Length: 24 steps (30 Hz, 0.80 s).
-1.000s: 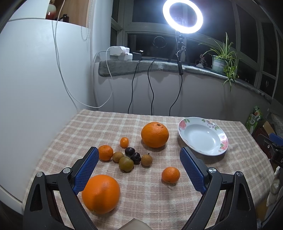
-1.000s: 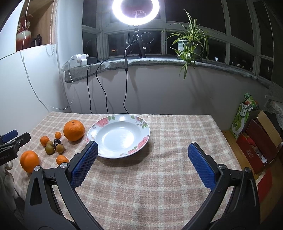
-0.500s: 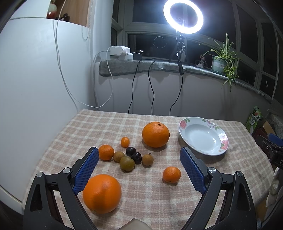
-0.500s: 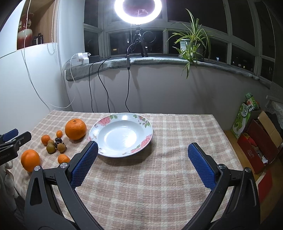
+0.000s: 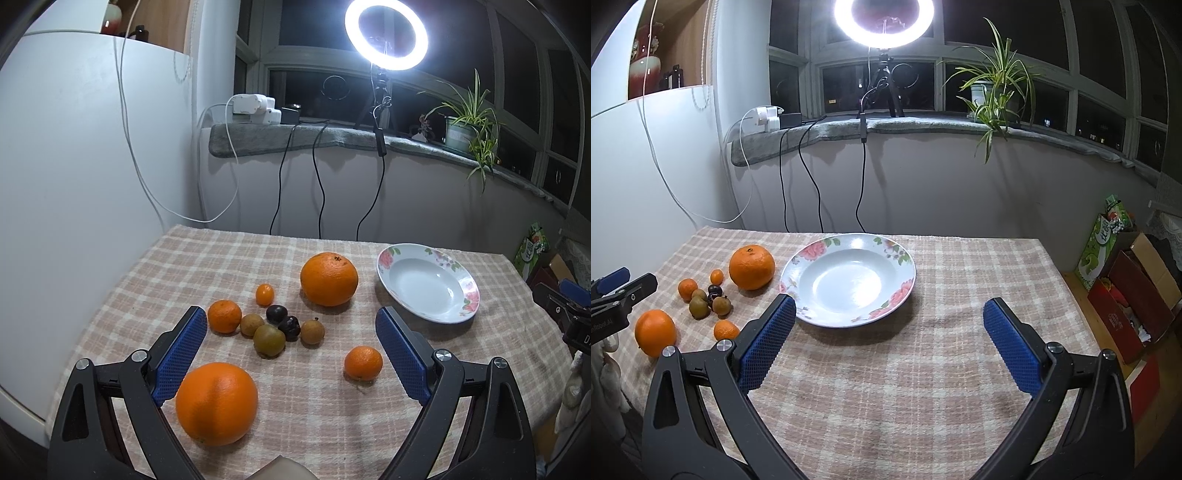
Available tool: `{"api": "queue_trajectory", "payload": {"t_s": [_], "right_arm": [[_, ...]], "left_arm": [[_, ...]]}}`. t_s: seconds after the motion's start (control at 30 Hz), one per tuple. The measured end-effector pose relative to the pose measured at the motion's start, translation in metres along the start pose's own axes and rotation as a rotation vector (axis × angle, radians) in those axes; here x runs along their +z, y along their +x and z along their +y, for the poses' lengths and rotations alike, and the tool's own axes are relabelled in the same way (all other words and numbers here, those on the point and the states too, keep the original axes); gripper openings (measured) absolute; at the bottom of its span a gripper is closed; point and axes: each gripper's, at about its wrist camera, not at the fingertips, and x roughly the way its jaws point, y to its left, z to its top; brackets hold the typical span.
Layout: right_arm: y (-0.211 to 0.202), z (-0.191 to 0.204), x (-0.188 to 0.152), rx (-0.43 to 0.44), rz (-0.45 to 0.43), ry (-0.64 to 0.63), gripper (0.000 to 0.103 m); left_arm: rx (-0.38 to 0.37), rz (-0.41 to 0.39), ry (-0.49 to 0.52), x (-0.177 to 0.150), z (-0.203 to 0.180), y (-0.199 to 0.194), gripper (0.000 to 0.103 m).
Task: Organize fruits
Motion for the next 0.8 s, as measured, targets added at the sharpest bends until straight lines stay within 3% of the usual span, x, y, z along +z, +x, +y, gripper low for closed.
{"api": "queue_trajectory", "payload": {"t_s": [0.33, 0.8], "right_arm": [[0.002, 0.007, 0.000, 0.010, 0.009, -0.017, 0.103], [0.010, 0.040, -0.003, 0.094, 0.036, -0.087, 0.103]], "left_arm": [[-0.003, 0.003, -0.003, -0.002, 0.004, 0.001, 0.093], [-0.031, 0.026, -0.047, -0.013, 0.027, -0.002, 0.093]]}}
